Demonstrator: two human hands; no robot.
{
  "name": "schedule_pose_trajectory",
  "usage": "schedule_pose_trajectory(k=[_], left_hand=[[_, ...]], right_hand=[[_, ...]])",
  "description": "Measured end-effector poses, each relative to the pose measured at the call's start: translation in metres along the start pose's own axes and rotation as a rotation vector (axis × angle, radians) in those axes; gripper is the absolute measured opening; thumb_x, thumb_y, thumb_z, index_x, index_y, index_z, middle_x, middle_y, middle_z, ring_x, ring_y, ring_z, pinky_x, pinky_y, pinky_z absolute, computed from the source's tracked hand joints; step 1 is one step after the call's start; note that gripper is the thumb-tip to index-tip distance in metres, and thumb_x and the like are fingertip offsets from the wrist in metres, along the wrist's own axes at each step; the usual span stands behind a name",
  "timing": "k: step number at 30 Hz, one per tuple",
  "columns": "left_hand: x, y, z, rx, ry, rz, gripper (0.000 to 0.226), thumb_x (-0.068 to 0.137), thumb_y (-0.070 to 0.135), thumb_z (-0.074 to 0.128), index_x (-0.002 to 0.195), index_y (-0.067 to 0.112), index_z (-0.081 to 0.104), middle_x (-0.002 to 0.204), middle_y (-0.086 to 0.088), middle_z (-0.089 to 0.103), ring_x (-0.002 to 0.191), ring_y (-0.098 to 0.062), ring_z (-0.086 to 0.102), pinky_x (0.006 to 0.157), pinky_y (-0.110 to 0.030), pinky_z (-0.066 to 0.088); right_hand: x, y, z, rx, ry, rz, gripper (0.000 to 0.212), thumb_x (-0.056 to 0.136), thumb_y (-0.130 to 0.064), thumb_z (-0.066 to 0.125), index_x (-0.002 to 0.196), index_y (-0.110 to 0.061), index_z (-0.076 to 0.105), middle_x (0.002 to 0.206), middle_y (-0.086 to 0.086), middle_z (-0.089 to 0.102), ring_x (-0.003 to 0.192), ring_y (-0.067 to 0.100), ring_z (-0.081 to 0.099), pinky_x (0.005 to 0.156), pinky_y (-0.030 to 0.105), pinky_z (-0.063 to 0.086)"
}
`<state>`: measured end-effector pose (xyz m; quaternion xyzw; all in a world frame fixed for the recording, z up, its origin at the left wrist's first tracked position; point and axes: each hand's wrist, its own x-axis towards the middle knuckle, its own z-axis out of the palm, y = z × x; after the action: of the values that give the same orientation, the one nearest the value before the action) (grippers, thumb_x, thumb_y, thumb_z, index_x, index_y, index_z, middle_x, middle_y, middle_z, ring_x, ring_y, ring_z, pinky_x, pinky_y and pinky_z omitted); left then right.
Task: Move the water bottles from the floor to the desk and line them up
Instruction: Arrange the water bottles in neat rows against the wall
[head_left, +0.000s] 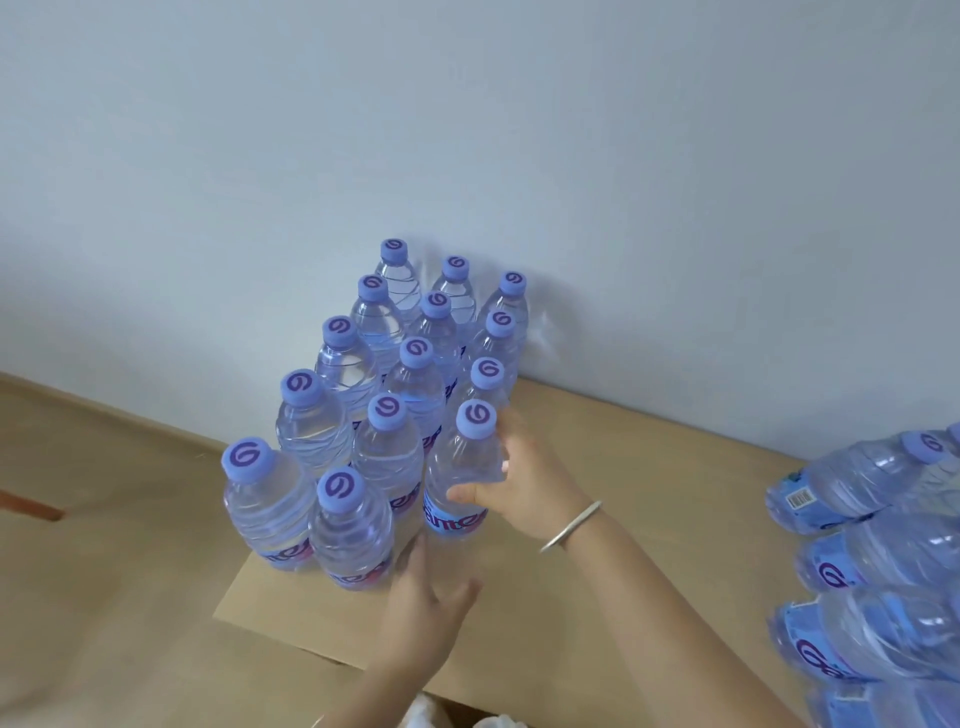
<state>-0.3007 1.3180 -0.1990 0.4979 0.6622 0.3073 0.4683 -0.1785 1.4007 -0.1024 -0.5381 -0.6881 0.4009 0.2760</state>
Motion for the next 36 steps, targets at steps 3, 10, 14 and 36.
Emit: schedule_pose_trajectory(k=[3, 10, 14, 36], left_hand=[[0.002, -0.005, 0.003, 0.028, -0.034, -0.016, 0.078, 0.084, 0.024, 0.068, 0.147, 0.011, 0.025, 0.144, -0.004, 0.038, 0.135, -0.017, 0.035, 0.109, -0.030, 0.031], [0.014, -0.007, 0.003, 0.006, -0.056, -0.123, 0.063, 0.082, 0.026, 0.067, 0.138, 0.014, 0.042, 0.134, -0.011, 0.049, 0.125, -0.025, 0.044, 0.104, -0.033, 0.037], [0.017, -0.006, 0.004, -0.028, -0.025, -0.157, 0.060, 0.084, 0.022, 0.066, 0.138, 0.013, 0.044, 0.135, -0.005, 0.049, 0.128, -0.019, 0.043, 0.106, -0.031, 0.034], [-0.011, 0.056, 0.095, 0.163, -0.594, -0.098, 0.049, 0.089, 0.025, 0.060, 0.135, 0.019, 0.045, 0.135, 0.003, 0.044, 0.106, -0.009, 0.048, 0.083, -0.020, 0.036]], right_hand=[[0.004, 0.009, 0.008, -0.031, 0.023, -0.008, 0.067, 0.066, -0.017, 0.084, 0.122, -0.025, 0.048, 0.117, -0.004, 0.039, 0.104, 0.000, 0.043, 0.097, 0.020, 0.038], [0.005, 0.020, 0.020, -0.033, 0.046, -0.004, 0.065, 0.065, -0.012, 0.084, 0.119, -0.025, 0.051, 0.104, -0.017, 0.032, 0.097, -0.003, 0.044, 0.094, 0.012, 0.035], [0.005, 0.023, 0.021, -0.045, 0.050, -0.020, 0.067, 0.066, -0.013, 0.083, 0.123, -0.024, 0.050, 0.105, -0.013, 0.034, 0.101, 0.002, 0.042, 0.091, 0.002, 0.031], [-0.126, 0.072, -0.109, -0.413, 0.813, 0.185, 0.046, 0.074, -0.029, 0.064, 0.112, -0.002, 0.061, 0.105, 0.014, 0.058, 0.101, 0.028, 0.053, 0.087, 0.015, 0.031]])
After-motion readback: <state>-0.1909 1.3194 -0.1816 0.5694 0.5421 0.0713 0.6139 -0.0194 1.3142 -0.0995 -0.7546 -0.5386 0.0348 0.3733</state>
